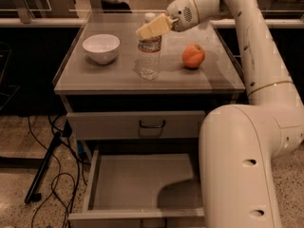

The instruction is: Pick water bottle from middle drawer and place on counter

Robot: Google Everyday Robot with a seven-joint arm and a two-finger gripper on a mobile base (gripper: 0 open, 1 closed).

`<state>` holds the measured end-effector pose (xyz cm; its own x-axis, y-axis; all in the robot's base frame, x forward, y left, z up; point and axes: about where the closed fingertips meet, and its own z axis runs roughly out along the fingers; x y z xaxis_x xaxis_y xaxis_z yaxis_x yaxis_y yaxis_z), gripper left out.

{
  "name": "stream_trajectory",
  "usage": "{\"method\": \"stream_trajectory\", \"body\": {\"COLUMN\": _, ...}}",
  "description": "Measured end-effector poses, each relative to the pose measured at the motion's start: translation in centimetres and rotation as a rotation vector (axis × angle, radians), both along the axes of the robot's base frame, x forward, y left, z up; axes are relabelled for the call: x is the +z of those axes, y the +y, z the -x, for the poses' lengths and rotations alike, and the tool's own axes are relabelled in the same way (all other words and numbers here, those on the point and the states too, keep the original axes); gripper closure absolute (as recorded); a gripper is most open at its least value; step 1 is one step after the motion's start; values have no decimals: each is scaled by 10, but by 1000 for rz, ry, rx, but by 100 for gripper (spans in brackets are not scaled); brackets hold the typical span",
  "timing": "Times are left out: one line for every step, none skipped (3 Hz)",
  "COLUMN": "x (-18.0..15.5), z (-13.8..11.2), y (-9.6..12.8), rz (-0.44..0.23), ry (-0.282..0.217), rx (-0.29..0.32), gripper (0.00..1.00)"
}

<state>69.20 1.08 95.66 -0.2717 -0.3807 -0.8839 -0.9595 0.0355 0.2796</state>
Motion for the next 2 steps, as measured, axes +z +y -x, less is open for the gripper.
{"method": "stream_trajectory", "body": {"x": -1, "z": 0, "y": 0, "rz": -1, "ry": 1, "rx": 0, "gripper": 100}}
{"method": "stream_trajectory", "body": {"x": -1, "z": 0, "y": 0, "rz": -1, "ry": 1, "rx": 0, "gripper": 85}}
